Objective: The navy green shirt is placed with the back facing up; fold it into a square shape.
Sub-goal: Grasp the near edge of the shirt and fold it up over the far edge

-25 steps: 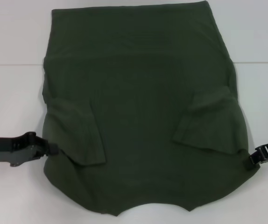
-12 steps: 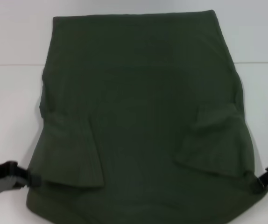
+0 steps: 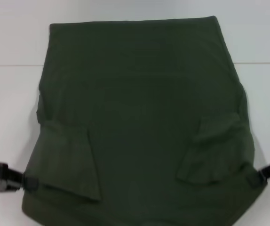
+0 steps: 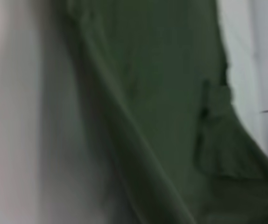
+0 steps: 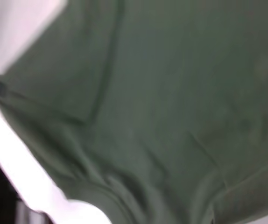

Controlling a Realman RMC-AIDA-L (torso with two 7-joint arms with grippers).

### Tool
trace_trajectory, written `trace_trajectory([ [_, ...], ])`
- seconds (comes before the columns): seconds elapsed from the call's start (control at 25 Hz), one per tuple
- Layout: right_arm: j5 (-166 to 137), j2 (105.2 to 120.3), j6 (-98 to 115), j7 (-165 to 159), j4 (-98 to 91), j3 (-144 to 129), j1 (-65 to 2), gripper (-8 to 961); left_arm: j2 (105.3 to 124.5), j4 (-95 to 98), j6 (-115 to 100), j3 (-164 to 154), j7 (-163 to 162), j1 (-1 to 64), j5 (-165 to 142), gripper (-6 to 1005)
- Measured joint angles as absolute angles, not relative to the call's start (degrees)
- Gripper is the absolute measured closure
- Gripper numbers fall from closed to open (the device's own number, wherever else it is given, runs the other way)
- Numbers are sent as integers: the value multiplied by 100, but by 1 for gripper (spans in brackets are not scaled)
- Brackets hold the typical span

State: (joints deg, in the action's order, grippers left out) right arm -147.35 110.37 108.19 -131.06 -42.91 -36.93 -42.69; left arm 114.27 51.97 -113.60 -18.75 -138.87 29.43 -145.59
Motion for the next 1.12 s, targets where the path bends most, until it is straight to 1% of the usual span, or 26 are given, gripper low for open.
trace_trajectory([
  [0.04, -14558, 10992, 10912, -13100, -4293, -3614, -4261, 880, 11427, 5197, -11360, -1875, -13887, 2943, -14559, 984],
  [0.12, -14235, 10900, 11014, -13105, -4299, -3481, -4245, 878, 11274, 5030, -11607, -1630, -13919, 3198, -14504, 984],
  [0.2, -13993, 10807, 10957, -13171, -4299, -3319, -4230, 876, 11202, 4994, -11597, -1557, -14044, 3346, -14484, 984],
  [0.32, -13804, 10738, 10443, -13384, -4303, -3116, -4244, 873, 11084, 4803, -11176, -1535, -14387, 3641, -14410, 983],
  [0.4, -13711, 10737, 9879, -13580, -4284, -3068, -4282, 871, 11042, 4569, -10625, -1544, -14588, 3860, -14378, 983],
  [0.56, -13546, 10825, 8656, -13731, -4124, -3123, -4445, 866, 11022, 3975, -9383, -1601, -14812, 4354, -14360, 984],
  [0.72, -13360, 10872, 7363, -13746, -3888, -3126, -4672, 862, 10977, 3422, -7833, -1999, -14996, 4850, -14385, 983],
  [0.76, -13308, 10912, 6938, -13733, -3800, -3143, -4713, 861, 10982, 3352, -7538, -2120, -15048, 4920, -14392, 983],
  [0.84, -13286, 11038, 6152, -13679, -3617, -3278, -4784, 859, 11057, 3229, -6779, -2577, -15245, 5032, -14399, 983],
  [1.0, -13335, 11316, 4928, -13620, -3329, -3920, -4838, 855, 11294, 3201, -5756, -3551, -15595, 5075, -14403, 984],
  [1.12, -13334, 11445, 4445, -13643, -3300, -4262, -4836, 851, 11393, 3366, -5607, -3726, -15643, 5020, -14401, 984],
])
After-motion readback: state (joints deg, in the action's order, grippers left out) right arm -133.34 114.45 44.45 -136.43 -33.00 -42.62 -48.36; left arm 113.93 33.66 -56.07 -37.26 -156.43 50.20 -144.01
